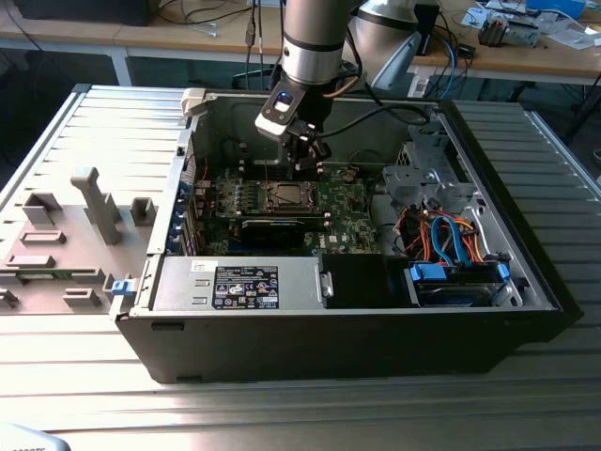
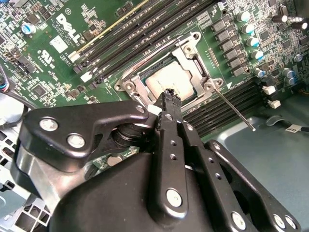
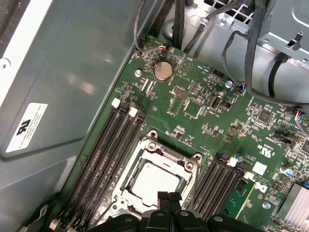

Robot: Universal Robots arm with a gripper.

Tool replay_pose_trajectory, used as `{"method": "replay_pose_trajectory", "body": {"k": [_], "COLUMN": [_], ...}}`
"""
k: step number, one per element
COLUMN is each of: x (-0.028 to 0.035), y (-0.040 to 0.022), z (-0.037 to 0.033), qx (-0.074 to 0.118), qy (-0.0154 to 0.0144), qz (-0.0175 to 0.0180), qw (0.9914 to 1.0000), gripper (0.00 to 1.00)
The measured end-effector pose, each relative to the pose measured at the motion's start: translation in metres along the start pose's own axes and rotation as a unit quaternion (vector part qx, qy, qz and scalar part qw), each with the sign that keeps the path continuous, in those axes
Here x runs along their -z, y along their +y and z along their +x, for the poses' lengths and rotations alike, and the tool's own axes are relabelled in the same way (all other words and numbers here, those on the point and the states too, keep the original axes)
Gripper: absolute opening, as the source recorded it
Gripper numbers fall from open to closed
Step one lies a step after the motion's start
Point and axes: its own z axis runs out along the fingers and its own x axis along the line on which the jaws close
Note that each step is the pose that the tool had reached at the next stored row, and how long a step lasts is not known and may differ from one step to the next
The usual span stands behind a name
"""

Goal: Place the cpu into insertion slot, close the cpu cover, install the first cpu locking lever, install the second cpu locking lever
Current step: 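Install the first cpu locking lever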

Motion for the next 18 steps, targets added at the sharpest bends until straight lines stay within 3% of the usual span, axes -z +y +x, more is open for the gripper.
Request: {"method": "replay_pose_trajectory", "body": {"k": [18], "x": [0.0000], "y": [0.0000], "z": [0.0000], "qx": [0.014], "qy": [-0.0005], "qz": [0.0001], "qw": [0.99990], "gripper": [0.11]}}
